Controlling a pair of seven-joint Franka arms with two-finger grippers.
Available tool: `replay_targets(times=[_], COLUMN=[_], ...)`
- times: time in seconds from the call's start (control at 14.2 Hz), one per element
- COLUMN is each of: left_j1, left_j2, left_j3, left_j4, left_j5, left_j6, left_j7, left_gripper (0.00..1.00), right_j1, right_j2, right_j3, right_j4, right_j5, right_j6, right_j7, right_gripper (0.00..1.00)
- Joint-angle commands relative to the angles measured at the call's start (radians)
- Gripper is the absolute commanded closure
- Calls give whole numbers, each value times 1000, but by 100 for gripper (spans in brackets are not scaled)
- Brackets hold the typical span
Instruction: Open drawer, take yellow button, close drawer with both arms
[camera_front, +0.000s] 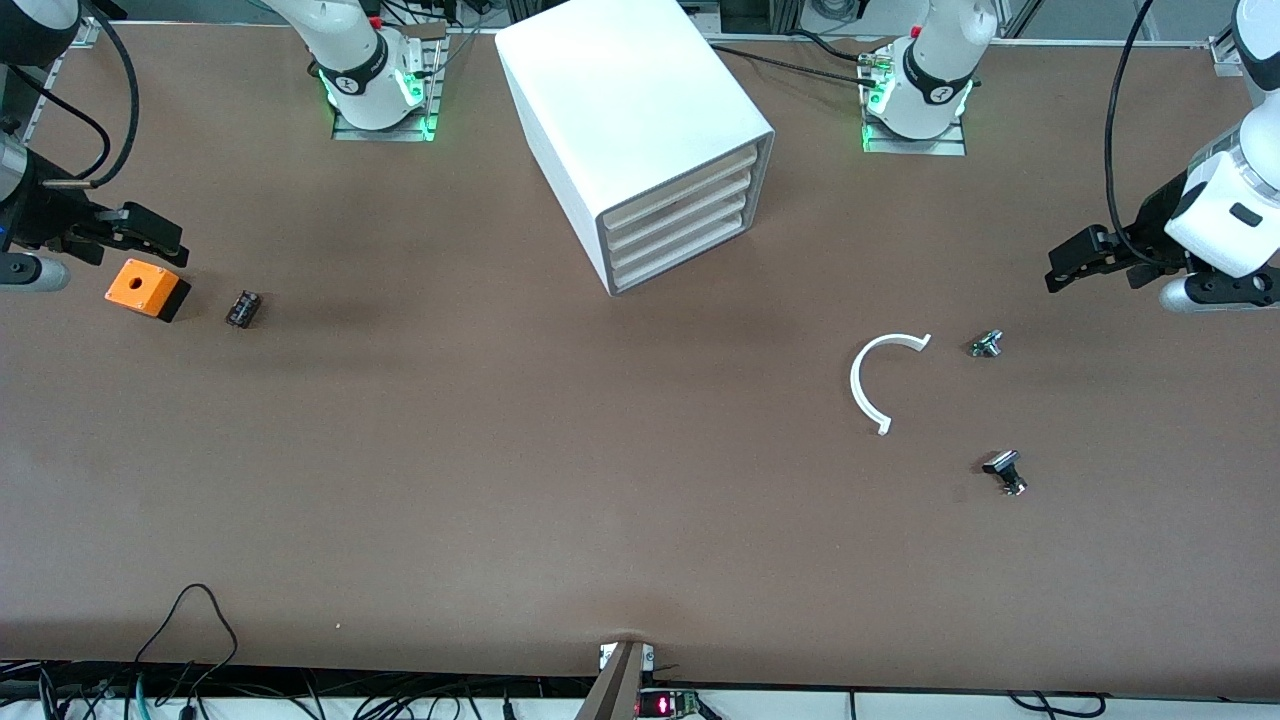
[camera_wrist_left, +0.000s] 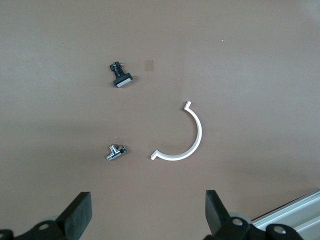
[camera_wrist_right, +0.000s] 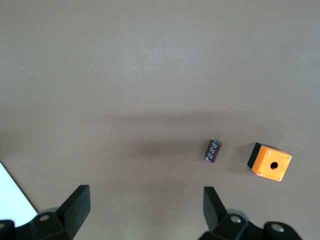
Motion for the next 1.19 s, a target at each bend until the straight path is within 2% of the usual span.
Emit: replay_targets(times=[0.0,0.63,1.12], left_j1=[6,5,5], left_j2=[4,15,12], left_j3=[-4,-3,-3], left_j4=[11,31,35], left_j5=[16,16,13], left_j6=[0,-2,-3], left_j7=[23,23,21], left_gripper=[0,0,0], right_j1=[1,-1,4], right_j2=[9,17,84], right_j3=[1,1,1], right_j4=[28,27,25], right_j5=[-6,-5,-2], right_j6=[-25,-25,-40], right_j7=[-9,-1,-15], right_gripper=[0,0,0])
